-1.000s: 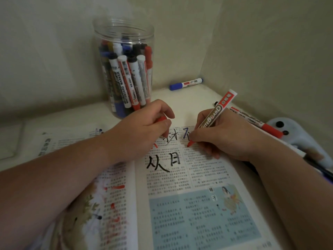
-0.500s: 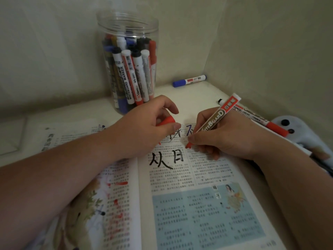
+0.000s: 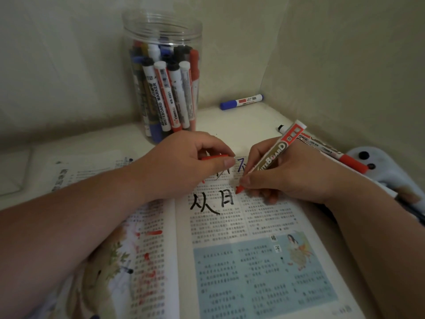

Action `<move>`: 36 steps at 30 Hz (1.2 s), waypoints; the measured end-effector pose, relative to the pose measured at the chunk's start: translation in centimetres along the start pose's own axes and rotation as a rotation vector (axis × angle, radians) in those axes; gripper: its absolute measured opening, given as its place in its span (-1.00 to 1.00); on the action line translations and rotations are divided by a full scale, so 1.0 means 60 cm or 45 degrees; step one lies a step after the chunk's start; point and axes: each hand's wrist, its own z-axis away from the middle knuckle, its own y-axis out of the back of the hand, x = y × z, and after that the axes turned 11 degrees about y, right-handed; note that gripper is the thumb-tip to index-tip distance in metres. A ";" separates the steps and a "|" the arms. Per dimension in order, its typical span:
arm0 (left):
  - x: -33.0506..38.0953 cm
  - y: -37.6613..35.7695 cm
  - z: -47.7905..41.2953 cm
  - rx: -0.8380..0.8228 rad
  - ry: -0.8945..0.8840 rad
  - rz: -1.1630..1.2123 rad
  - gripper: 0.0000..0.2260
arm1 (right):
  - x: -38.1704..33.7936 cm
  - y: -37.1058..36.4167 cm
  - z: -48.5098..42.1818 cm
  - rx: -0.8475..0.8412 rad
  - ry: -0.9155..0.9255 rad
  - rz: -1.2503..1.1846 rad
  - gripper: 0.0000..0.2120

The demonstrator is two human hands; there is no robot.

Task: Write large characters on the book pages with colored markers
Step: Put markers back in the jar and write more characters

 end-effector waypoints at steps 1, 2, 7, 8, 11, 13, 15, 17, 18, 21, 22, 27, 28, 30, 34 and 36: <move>0.000 -0.001 -0.001 0.006 -0.012 0.006 -0.87 | 0.000 0.000 0.000 -0.012 0.000 0.010 -0.85; 0.000 -0.001 -0.001 0.010 -0.025 0.015 -0.86 | -0.001 0.000 0.000 -0.017 -0.004 0.007 -0.85; 0.001 -0.001 0.000 0.007 -0.064 0.039 -0.83 | -0.003 0.001 0.000 0.043 -0.030 0.008 -0.81; 0.001 0.000 0.000 0.004 -0.063 0.029 -0.82 | -0.002 0.002 -0.002 0.050 -0.039 0.037 -0.80; -0.004 -0.001 -0.002 0.007 -0.049 0.016 -0.85 | 0.002 0.004 -0.006 0.080 -0.070 0.134 -0.81; -0.008 -0.001 -0.003 0.046 -0.029 0.025 -0.84 | 0.004 0.006 -0.007 0.118 -0.086 0.173 -0.81; -0.009 0.000 -0.003 0.078 0.002 0.074 -0.84 | 0.005 0.007 -0.008 0.119 -0.094 0.163 -0.81; -0.009 0.000 -0.004 0.076 0.016 0.106 -0.84 | 0.004 0.008 -0.005 0.094 -0.095 0.105 -0.83; -0.009 0.000 -0.005 0.070 0.019 0.108 -0.84 | 0.003 0.008 -0.003 0.082 -0.085 0.065 -0.84; -0.011 -0.002 -0.006 0.070 0.030 0.153 -0.85 | 0.002 0.009 0.002 0.053 -0.047 -0.040 -0.86; -0.012 -0.003 -0.006 0.072 0.037 0.171 -0.85 | 0.002 0.009 0.003 0.031 -0.042 -0.038 -0.85; -0.015 -0.003 -0.006 0.048 0.036 0.192 -0.84 | -0.001 0.006 0.002 0.029 -0.052 0.014 -0.82; -0.016 -0.003 -0.007 0.043 0.032 0.190 -0.84 | 0.000 0.006 0.002 0.041 -0.056 0.023 -0.82; -0.017 -0.003 -0.007 0.038 0.034 0.178 -0.85 | 0.002 0.007 0.000 0.040 -0.056 0.030 -0.82; -0.015 -0.002 -0.006 0.040 0.060 0.180 -0.83 | 0.002 0.011 0.003 -0.033 -0.006 -0.021 -0.75; -0.012 -0.001 -0.005 0.043 0.077 0.194 -0.84 | -0.003 0.011 0.005 -0.109 0.006 -0.027 -0.76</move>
